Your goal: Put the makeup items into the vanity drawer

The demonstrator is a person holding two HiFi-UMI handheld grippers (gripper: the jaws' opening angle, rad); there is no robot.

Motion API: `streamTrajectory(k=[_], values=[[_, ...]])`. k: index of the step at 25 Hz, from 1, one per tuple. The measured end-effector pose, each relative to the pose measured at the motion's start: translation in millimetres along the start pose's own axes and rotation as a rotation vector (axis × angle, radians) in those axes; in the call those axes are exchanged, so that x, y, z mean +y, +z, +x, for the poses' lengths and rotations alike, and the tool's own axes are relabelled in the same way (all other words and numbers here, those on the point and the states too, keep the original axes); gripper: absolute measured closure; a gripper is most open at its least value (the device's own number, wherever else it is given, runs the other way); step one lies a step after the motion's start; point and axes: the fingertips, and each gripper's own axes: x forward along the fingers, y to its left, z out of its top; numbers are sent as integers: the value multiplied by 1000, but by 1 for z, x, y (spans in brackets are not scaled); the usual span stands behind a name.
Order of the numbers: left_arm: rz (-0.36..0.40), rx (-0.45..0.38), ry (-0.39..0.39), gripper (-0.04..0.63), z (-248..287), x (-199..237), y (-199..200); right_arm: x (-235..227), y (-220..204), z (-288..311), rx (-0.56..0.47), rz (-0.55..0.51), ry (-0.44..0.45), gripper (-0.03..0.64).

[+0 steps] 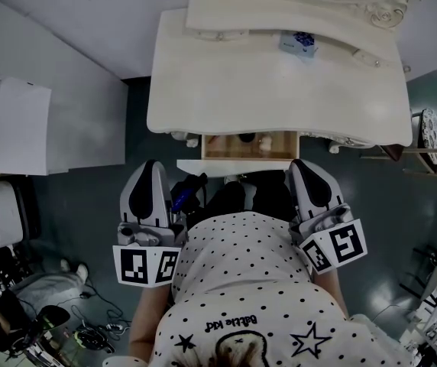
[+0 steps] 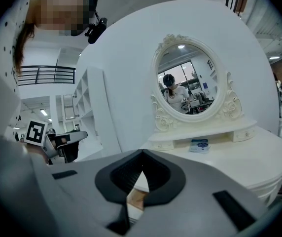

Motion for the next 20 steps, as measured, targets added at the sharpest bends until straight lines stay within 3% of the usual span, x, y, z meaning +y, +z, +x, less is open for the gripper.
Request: streamTrajectory(k=[20], values=[[1, 4, 4, 586, -1, 1, -2, -1, -3, -1, 8, 3, -6, 609]])
